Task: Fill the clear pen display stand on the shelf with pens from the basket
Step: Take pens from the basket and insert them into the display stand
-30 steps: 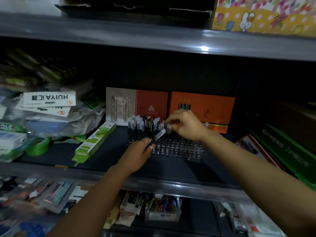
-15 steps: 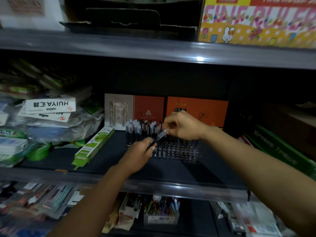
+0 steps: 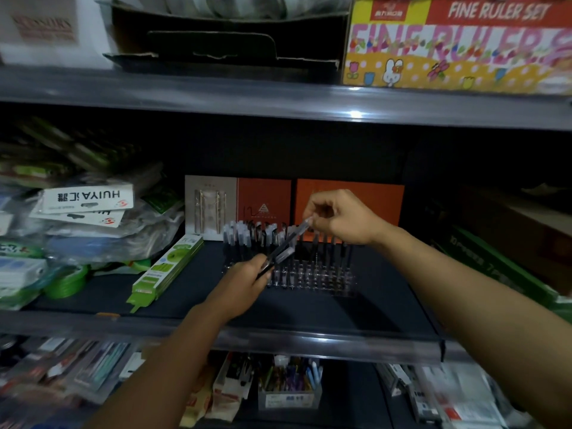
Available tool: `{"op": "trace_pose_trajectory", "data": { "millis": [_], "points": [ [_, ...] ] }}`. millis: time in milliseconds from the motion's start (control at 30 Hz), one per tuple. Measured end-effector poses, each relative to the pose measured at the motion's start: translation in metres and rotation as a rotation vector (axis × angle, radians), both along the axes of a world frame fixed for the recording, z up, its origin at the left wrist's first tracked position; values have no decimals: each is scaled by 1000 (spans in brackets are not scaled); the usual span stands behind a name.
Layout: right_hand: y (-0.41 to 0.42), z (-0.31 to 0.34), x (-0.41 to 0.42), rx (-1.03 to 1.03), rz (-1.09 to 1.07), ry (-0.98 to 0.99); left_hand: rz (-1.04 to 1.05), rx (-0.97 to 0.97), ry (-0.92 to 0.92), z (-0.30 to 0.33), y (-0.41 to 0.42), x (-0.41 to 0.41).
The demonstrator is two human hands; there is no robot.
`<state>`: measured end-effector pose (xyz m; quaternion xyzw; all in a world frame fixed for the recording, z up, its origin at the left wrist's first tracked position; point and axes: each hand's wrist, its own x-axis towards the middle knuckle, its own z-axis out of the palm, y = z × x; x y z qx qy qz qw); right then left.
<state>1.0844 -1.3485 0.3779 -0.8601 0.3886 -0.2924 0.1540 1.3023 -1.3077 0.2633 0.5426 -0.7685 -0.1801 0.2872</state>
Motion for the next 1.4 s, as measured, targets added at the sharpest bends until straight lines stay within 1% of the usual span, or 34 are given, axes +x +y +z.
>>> {"op": "trace_pose_trajectory", "data": {
  "millis": [200, 267, 500, 633, 867, 1400],
  "points": [
    [-9, 3, -12, -30, -190, -245, 75, -31, -50, -6, -4, 6],
    [-12, 2, -14, -34, -235, -277, 83, -36, -53, -7, -6, 7],
    [-18, -3, -10, -169, -299, -193, 65, -34, -64, -11, -10, 2],
    [-27, -13, -4, -207, -292, -73, 26, -30, -28, -13, -12, -4],
    [-35, -32, 6, -174, -258, 103, 20, -10, 19, -15, -16, -10],
    [-47, -51, 17, -57, -200, 239, 13, -3, 44, -15, -22, -11]
  ]
}}
